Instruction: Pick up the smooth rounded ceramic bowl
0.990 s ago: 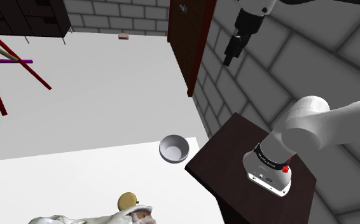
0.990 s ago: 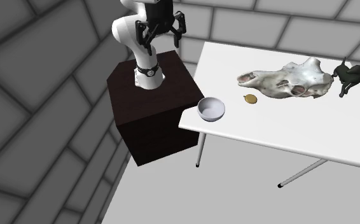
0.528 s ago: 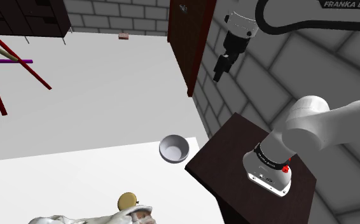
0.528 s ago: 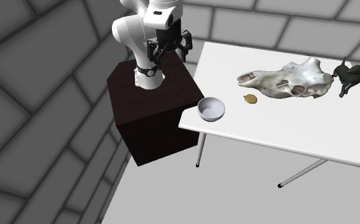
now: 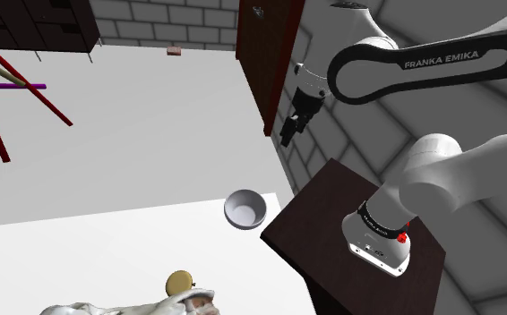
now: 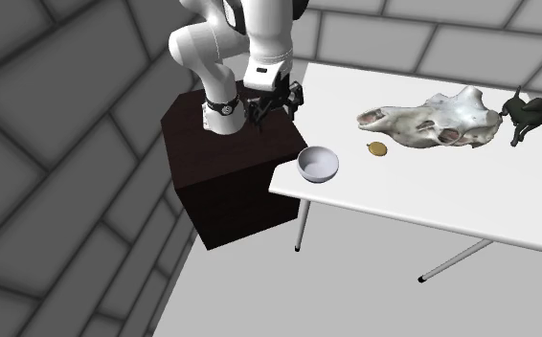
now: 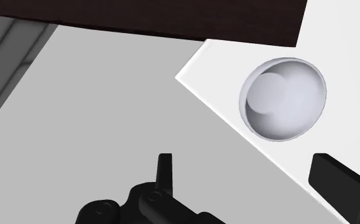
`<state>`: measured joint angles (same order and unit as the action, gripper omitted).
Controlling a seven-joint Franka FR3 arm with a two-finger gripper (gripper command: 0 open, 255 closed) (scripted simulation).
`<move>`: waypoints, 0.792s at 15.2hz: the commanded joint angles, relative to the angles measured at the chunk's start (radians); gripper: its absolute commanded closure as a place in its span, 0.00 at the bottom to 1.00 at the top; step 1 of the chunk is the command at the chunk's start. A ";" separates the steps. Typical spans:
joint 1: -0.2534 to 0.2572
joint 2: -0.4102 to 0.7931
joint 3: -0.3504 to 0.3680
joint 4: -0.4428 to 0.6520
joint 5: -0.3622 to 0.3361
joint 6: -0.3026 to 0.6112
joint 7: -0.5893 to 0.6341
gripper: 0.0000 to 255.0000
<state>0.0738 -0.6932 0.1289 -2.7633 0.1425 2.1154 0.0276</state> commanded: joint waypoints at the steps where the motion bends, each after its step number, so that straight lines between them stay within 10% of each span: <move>1: 0.016 0.043 0.021 -0.039 0.024 0.086 0.016 0.00; 12: 0.101 0.481 0.126 -0.096 0.146 0.592 0.080 0.00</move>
<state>0.1697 -0.2610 0.2487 -2.8600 0.2793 2.6557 0.1062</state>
